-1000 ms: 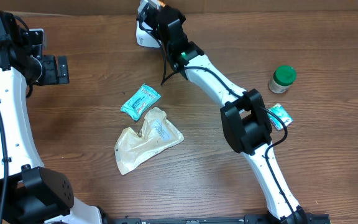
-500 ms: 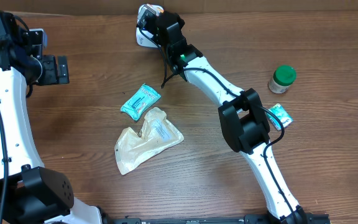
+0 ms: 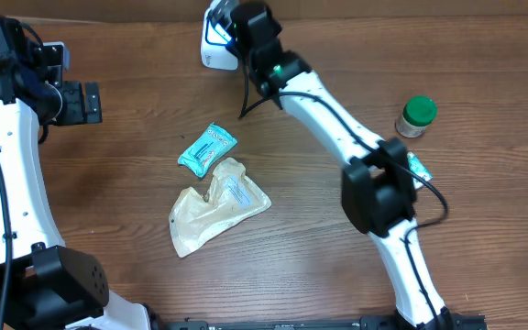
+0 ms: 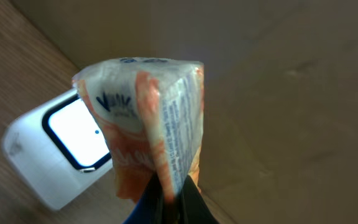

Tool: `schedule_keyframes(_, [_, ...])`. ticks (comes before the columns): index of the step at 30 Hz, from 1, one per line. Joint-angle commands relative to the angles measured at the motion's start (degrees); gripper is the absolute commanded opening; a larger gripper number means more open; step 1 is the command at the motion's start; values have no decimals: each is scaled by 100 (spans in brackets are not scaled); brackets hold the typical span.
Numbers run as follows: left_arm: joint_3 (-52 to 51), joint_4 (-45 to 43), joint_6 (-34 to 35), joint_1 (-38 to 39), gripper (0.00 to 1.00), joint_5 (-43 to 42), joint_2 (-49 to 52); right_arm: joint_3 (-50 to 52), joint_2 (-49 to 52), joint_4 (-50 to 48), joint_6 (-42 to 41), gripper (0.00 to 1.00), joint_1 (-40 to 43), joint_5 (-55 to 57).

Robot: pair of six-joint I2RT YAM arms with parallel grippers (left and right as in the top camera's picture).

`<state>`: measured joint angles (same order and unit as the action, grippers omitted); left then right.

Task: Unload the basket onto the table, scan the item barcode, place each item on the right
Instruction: 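Carry the orange pack right and set it beside the tissue pack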

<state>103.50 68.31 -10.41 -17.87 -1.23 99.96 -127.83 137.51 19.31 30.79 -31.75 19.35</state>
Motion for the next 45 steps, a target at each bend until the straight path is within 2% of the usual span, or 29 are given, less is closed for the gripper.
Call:
schedule_keyframes(1, [0, 2, 105, 26, 100, -2, 7, -83, -1189, 1080, -2398, 4, -50, -267])
schedule_keyframes(4, [0, 2, 105, 26, 100, -2, 7, -83, -1690, 2406, -3477, 4, -48, -710])
schedule_keyframes(6, [0, 2, 105, 26, 100, -2, 7, -83, -1888, 3049, -3792, 4, -37, -879])
schedule_keyframes(8, [0, 2, 105, 26, 100, -2, 7, -83, -2153, 4197, -4203, 4, -33, -964])
schedule_keyframes(12, [0, 2, 105, 28, 100, -4, 7, -68, -2164, 6144, -5119, 4, 92, -960])
schedule_keyframes(16, [0, 2, 105, 26, 100, -2, 7, 339, -1967, 7412, -5869, 4, 415, -960])
schedule_keyframes(27, [0, 2, 105, 26, 100, -4, 7, 2852, -1897, 7493, -6522, 4, 1790, -960])
schedule_keyframes(33, [0, 2, 105, 26, 100, -2, 7, 3123, -1897, 7423, -6704, 4, 2776, -962])
schedule_keyframes(34, [0, 2, 105, 26, 100, -2, 7, 3123, -1897, 7372, -6704, 10, 2988, -962])
schedule_keyframes(35, [0, 2, 105, 26, 100, -2, 7, 3123, -1897, 7331, -6701, 21, 3134, -962])
schedule_keyframes(36, [0, 2, 105, 26, 100, -2, 7, 3123, -1897, 7248, -6701, 26, 3261, -970])
schedule_keyframes(37, [0, 2, 105, 26, 100, -4, 7, 3123, -1897, 7138, -6699, 42, 3375, -1008])
schedule_keyframes(38, [0, 2, 105, 26, 100, -2, 7, 3123, -1897, 7034, -6673, 51, 3488, -1102])
schedule_keyframes(40, [0, 2, 105, 28, 100, -2, 7, 3123, -1897, 6916, -6542, 59, 3536, -1340])
schedule_keyframes(42, [0, 2, 105, 26, 100, -2, 7, 3123, -1897, 6837, -6413, 62, 3536, -1572])
schedule_keyframes(45, [0, 2, 105, 26, 100, -2, 7, 3045, -1899, 6655, -5545, 63, 3486, -2771])
